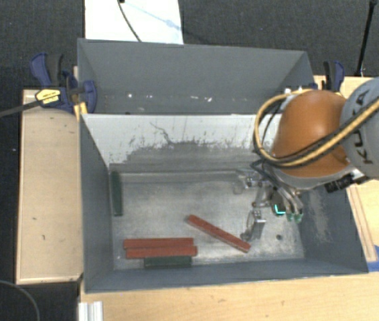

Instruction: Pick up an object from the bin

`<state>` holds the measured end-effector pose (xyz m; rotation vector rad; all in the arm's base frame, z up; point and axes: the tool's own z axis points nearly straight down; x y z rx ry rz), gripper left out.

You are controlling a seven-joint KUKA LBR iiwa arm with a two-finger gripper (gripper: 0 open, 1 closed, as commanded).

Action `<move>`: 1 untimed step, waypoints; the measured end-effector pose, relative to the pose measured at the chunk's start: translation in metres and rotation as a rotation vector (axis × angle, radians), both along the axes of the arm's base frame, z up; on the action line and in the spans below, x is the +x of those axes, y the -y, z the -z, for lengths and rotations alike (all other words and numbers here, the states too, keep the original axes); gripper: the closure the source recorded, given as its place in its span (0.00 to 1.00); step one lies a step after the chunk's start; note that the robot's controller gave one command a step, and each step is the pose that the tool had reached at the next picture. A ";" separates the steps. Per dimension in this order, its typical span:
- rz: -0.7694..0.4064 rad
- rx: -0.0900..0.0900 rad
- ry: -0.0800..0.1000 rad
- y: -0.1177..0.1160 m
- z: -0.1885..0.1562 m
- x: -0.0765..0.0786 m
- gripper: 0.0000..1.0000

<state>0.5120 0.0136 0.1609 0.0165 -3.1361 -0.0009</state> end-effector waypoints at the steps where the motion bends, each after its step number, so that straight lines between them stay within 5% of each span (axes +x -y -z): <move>1: -0.010 0.000 -0.001 0.008 0.095 -0.016 0.00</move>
Offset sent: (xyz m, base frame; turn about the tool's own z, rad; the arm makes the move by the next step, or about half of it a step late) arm -0.0138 -0.0077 -0.0909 -0.0122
